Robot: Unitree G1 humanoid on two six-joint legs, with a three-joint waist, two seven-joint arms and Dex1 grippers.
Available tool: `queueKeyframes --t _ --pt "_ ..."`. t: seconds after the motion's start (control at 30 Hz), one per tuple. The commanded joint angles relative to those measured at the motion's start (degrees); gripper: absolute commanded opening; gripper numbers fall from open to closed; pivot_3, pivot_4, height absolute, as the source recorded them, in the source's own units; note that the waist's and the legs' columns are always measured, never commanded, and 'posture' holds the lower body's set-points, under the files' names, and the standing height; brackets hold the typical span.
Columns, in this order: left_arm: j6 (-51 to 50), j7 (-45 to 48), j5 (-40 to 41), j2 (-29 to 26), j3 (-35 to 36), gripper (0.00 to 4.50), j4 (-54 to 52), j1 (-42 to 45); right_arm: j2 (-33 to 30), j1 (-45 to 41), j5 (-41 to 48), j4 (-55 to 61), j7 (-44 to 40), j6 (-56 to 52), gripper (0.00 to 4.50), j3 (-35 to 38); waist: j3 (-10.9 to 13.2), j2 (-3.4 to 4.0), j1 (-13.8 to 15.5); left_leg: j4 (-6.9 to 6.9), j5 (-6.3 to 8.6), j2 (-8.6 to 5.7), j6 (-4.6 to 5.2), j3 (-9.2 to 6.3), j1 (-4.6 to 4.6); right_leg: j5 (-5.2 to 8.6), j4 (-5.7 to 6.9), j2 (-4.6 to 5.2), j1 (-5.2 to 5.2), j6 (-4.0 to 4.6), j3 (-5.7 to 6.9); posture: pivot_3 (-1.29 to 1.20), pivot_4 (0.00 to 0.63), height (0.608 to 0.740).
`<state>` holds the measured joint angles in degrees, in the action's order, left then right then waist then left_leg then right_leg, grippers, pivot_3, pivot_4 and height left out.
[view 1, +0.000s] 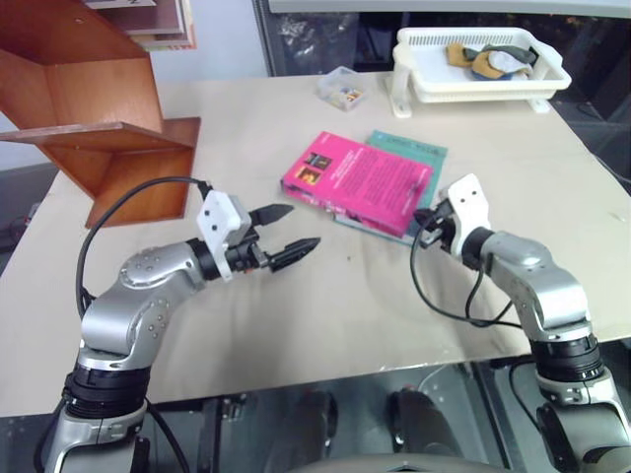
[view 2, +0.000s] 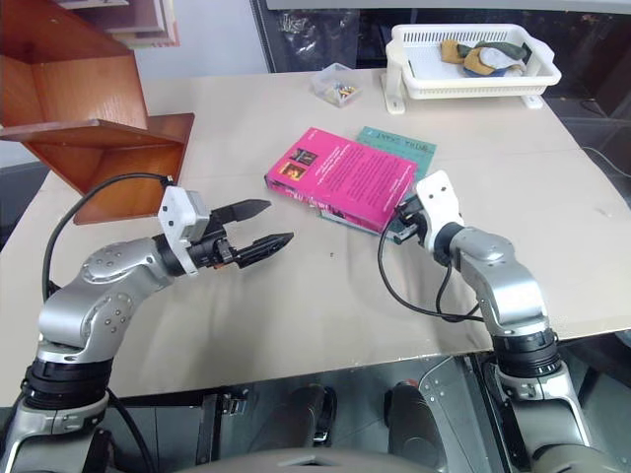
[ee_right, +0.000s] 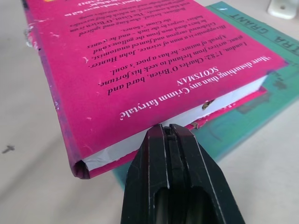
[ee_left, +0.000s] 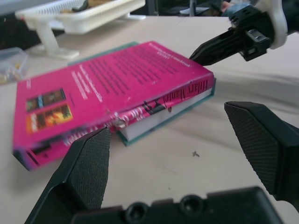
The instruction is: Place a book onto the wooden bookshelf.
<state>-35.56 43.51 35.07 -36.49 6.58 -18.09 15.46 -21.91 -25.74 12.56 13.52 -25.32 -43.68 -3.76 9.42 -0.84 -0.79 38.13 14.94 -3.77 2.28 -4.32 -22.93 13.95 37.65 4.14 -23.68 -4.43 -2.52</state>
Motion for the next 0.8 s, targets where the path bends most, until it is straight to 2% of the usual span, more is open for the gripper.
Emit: queueKeyframes --t 0.03,0.07,0.1,0.13,0.27,0.43,0.47,0.63,0.8 --pt "-4.8 -4.7 1.8 2.0 0.9 4.50 -0.2 0.7 -1.7 1.3 0.1 5.2 0.1 -0.5 0.05 1.4 0.0 0.01 0.1 0.00 0.00 0.00 0.00 -0.01 0.00 0.00 0.00 0.00 0.00 0.00 0.01 0.00 0.150 0.740" --pt "-7.3 -6.8 2.7 3.2 1.2 4.50 0.1 1.3 -2.4 2.5 0.9 7.1 -0.2 -1.4 0.05 2.6 0.0 0.02 0.2 0.00 0.00 -0.01 0.00 -0.02 0.00 0.00 0.00 0.00 0.00 0.00 0.02 0.00 0.150 0.740" --pt "-8.8 -8.2 3.5 4.2 1.4 4.50 0.3 1.6 -3.0 3.6 1.8 9.3 -0.4 -2.3 0.56 3.7 0.0 0.02 0.2 0.00 0.00 -0.01 0.00 -0.04 0.00 0.00 0.00 0.01 0.00 0.00 0.03 0.00 0.150 0.740" --pt "-10.9 -10.1 5.3 5.7 2.3 4.50 0.4 2.1 -3.4 5.0 2.8 12.1 -0.4 -3.6 0.56 5.0 0.0 0.02 0.3 0.00 0.00 -0.01 0.00 -0.05 0.00 0.00 -0.01 0.00 0.00 0.00 0.04 0.00 0.150 0.740" --pt "-20.0 -19.2 11.7 12.5 6.1 4.50 2.4 4.9 -5.3 11.8 8.6 26.5 -1.3 -7.7 2.21 10.9 0.0 0.00 0.5 0.08 0.01 -0.04 0.01 -0.14 -0.10 0.00 0.00 0.03 0.00 -0.01 0.10 0.00 0.150 0.740" --pt "-27.0 -32.5 15.3 22.6 11.8 4.50 11.3 10.9 -6.4 20.2 19.7 44.2 -3.6 -9.0 4.28 17.2 0.0 0.03 0.5 0.12 0.09 -0.01 0.16 -0.15 0.02 0.00 0.15 -0.03 0.07 -0.02 0.11 0.00 0.150 0.740" --pt "-28.1 -34.7 16.1 24.3 13.2 4.50 12.9 12.1 -7.1 21.2 20.2 45.6 -2.9 -8.8 4.40 17.5 0.0 0.01 0.4 0.16 0.13 0.01 0.21 -0.18 0.03 0.00 0.16 -0.05 0.09 -0.03 0.14 0.00 0.150 0.740" --pt "-29.7 -41.6 17.7 29.2 17.2 4.50 17.8 15.8 -10.9 24.3 23.6 46.5 1.8 -5.4 4.40 17.1 -0.1 -0.10 0.2 0.29 0.06 -0.04 0.11 -0.12 0.07 -0.01 0.26 -0.04 0.14 -0.05 0.10 0.00 0.150 0.740" --pt "-26.3 -46.6 19.2 35.8 20.5 4.50 24.4 20.5 -13.3 26.6 24.3 46.5 6.6 -2.0 4.40 15.6 -0.1 -0.13 1.1 0.27 -0.03 -0.04 -0.04 -0.12 0.06 -0.01 0.25 -0.04 0.14 -0.04 0.10 0.00 0.150 0.740"
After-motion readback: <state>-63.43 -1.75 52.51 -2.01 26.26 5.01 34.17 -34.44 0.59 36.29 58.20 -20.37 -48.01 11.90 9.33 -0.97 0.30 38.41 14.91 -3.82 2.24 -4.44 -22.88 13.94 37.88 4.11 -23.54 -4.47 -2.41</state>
